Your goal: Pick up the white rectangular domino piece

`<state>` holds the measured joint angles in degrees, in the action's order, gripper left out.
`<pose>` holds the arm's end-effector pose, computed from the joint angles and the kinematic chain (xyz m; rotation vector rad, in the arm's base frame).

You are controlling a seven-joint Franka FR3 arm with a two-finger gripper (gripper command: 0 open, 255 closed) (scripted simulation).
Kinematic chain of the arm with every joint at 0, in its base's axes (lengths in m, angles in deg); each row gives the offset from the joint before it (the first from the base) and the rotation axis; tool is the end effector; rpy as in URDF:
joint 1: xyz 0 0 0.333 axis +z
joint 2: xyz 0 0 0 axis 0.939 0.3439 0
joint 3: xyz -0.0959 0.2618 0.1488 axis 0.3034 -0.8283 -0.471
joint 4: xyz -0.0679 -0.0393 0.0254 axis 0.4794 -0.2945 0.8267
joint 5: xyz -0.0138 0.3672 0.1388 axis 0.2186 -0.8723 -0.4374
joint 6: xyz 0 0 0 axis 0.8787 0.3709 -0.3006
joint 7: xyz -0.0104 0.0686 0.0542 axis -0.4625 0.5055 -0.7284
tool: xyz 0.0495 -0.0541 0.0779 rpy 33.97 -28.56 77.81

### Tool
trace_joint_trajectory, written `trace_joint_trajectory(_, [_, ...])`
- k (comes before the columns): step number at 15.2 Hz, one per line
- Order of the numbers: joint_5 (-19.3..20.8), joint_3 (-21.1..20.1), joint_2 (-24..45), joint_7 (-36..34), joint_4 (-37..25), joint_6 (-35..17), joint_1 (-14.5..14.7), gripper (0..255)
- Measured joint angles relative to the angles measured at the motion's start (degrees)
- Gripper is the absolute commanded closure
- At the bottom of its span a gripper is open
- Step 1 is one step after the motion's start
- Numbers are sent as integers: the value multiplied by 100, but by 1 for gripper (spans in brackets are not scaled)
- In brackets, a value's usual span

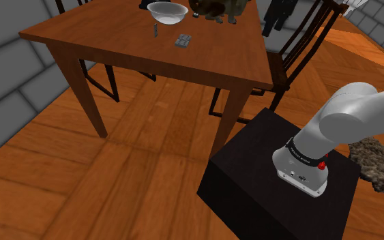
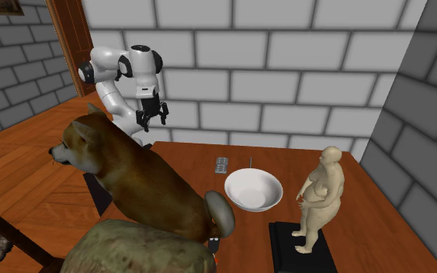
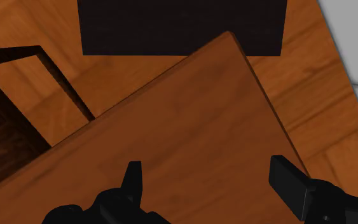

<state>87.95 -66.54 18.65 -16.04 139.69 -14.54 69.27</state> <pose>0.3174 -0.0280 0.5920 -3.1338 -0.0240 -0.0268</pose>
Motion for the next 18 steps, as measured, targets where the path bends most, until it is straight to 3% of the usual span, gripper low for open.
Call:
trace_joint_trajectory(3, [-95, -148, 158, -322, -20, -132, -31, 0])
trace_joint_trajectory(9, [-426, -805, 1197, -1900, -501, -676, -203, 0])
trace_joint_trajectory(18, [-388, -1553, 3189, -4369, -1935, -1201, -465, 0])
